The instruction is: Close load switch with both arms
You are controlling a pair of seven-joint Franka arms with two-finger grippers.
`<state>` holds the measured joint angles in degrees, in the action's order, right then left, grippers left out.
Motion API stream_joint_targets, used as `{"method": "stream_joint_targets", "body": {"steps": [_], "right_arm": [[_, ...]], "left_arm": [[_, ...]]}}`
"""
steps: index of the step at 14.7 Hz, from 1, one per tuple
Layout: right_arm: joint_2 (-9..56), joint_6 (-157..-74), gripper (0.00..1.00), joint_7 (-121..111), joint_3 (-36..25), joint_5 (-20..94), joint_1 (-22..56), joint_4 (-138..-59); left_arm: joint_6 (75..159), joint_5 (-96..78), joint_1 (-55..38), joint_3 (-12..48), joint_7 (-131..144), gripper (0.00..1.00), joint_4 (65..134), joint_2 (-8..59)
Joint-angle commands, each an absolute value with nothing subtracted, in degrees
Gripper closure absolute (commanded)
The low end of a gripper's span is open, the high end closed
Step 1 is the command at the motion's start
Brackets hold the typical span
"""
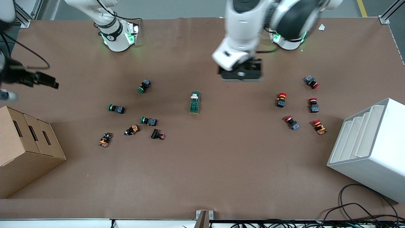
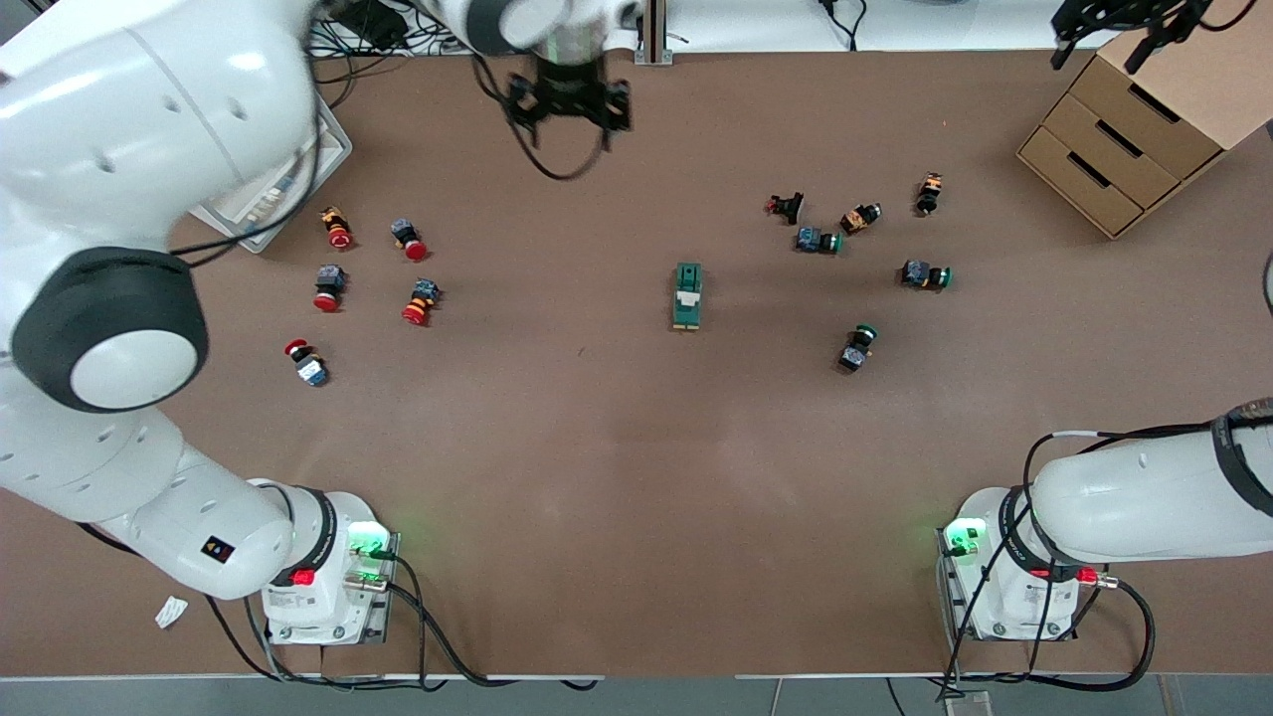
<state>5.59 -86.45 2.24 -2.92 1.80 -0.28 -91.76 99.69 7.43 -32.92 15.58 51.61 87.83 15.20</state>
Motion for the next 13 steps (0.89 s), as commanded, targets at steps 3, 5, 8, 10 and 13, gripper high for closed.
{"method": "stream_joint_targets", "body": {"steps": [3,5,8,10,13], "right_arm": [[12.73,-89.2,0.0,6.73,-2.37,1.49,2.01,-90.7],[15.37,-90.61,0.0,19.36,-2.2,3.24,5.17,-90.7],[19.41,-93.15,0.0,29.59,-2.2,9.56,8.51,-90.88],[21.35,-95.7,0.0,36.35,-2.2,11.07,12.02,-91.23],[24.51,-97.91,0.0,44.81,-2.2,14.92,17.21,-91.32]], "left_arm": [[109.31,14.75,-39.81,15.29,73.53,0.0,92.09,20.21],[117.29,16.95,-42.7,15.29,80.29,0.0,97.62,20.04],[128.99,29.31,-45.43,15.38,96.2,0.0,103.26,21.52],[132.44,38.1,-47.1,15.29,105.25,0.0,103.45,24.51],[132.81,53.82,-50.35,15.29,116.6,0.02,103.88,29.16]]}}
